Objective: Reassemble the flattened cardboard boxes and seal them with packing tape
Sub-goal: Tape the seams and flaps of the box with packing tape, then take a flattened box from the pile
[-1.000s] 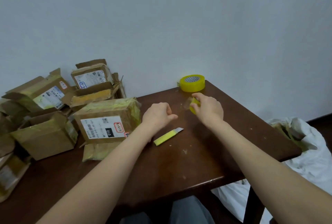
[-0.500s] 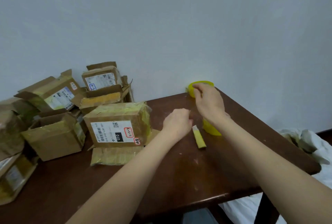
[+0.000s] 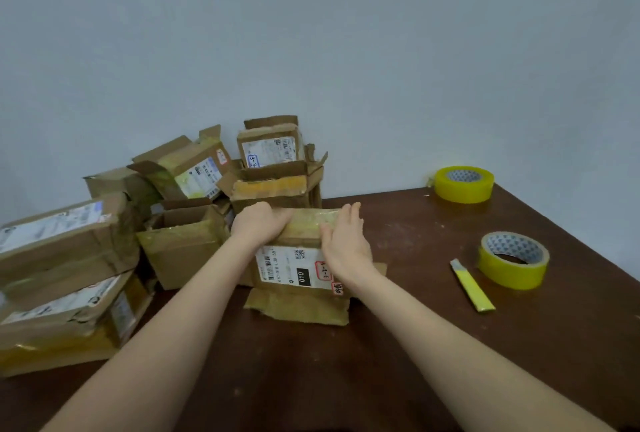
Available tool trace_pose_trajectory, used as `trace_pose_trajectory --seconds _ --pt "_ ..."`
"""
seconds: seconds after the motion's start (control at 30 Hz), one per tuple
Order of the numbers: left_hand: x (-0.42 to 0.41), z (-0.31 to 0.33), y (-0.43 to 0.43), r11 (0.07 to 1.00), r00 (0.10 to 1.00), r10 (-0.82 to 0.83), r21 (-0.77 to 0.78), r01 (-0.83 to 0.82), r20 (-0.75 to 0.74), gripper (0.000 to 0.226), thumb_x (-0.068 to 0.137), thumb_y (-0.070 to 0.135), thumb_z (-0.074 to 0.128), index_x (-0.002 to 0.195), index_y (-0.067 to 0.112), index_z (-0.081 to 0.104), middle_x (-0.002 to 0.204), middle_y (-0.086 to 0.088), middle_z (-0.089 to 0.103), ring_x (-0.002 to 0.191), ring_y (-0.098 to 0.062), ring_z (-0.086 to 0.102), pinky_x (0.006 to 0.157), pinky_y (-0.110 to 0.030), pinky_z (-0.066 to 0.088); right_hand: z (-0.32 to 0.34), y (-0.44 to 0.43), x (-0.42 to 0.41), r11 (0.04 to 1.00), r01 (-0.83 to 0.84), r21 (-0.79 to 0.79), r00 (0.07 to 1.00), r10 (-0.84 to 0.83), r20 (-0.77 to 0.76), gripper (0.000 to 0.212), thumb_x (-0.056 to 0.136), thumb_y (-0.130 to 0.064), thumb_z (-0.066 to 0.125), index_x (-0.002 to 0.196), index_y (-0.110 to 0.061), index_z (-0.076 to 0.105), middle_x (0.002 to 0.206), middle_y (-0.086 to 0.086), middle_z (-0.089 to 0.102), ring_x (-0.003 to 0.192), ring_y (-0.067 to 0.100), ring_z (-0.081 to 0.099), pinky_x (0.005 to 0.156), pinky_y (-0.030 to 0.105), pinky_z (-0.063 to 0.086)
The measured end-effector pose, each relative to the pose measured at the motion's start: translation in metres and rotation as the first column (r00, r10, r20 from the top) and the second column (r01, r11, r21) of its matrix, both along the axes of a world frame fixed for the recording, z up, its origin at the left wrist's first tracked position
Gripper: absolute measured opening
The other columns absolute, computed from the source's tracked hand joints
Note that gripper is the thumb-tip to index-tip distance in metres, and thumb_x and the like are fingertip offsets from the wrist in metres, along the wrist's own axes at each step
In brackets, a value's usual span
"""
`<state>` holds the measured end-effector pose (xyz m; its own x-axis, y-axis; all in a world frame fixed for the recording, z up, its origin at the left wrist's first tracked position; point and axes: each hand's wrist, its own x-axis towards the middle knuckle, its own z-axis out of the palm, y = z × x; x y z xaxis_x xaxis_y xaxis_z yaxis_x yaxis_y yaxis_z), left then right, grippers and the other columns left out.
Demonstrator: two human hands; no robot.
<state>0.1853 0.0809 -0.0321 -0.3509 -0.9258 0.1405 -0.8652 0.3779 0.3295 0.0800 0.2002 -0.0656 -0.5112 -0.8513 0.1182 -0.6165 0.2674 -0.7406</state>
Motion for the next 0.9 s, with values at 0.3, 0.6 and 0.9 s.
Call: trace_pose_trajectory --seconds 0.3,0.6,0.9 --pt "0.026 -0.005 0.003 0.894 0.9 0.101 0.435 0.105 -0.424 0.058 0.086 0.047 0.062 0.118 -0.001 0.056 0.107 -0.01 0.064 0.083 -0.019 0.062 0.058 -0.026 0.044 0.001 -0.007 -0.017 0.993 0.104 0.05 0.838 -0.115 0.533 0.072 0.096 -0.038 0.043 0.151 -0.005 0.011 0.15 0.016 0.036 0.126 0.033 0.048 0.101 0.044 0.043" --pt "0.027 -0.007 0.053 0.969 0.652 0.089 0.218 0.119 -0.753 0.02 0.095 0.024 0.052 0.087 0.01 0.065 0.097 -0.015 0.07 0.092 -0.03 0.066 0.084 -0.044 0.052 0.026 0.032 -0.025 0.995 0.068 -0.069 0.834 -0.019 0.551 0.063 0.085 -0.053 0.051 0.133 -0.012 0.047 0.123 0.008 0.06 0.098 0.022 0.061 0.071 0.031 0.051" --pt "0.0 -0.009 0.1 0.948 0.447 -0.229 -0.093 0.305 -0.865 0.057 0.097 0.006 0.049 0.148 0.02 0.03 0.141 0.017 0.036 0.13 0.0 0.036 0.107 -0.025 0.035 0.028 0.067 -0.062 0.955 0.277 -0.107 0.95 -0.255 0.18 0.037 0.082 -0.042 0.07 0.11 -0.017 0.065 0.111 0.003 0.068 0.105 0.026 0.061 0.079 0.03 0.043"
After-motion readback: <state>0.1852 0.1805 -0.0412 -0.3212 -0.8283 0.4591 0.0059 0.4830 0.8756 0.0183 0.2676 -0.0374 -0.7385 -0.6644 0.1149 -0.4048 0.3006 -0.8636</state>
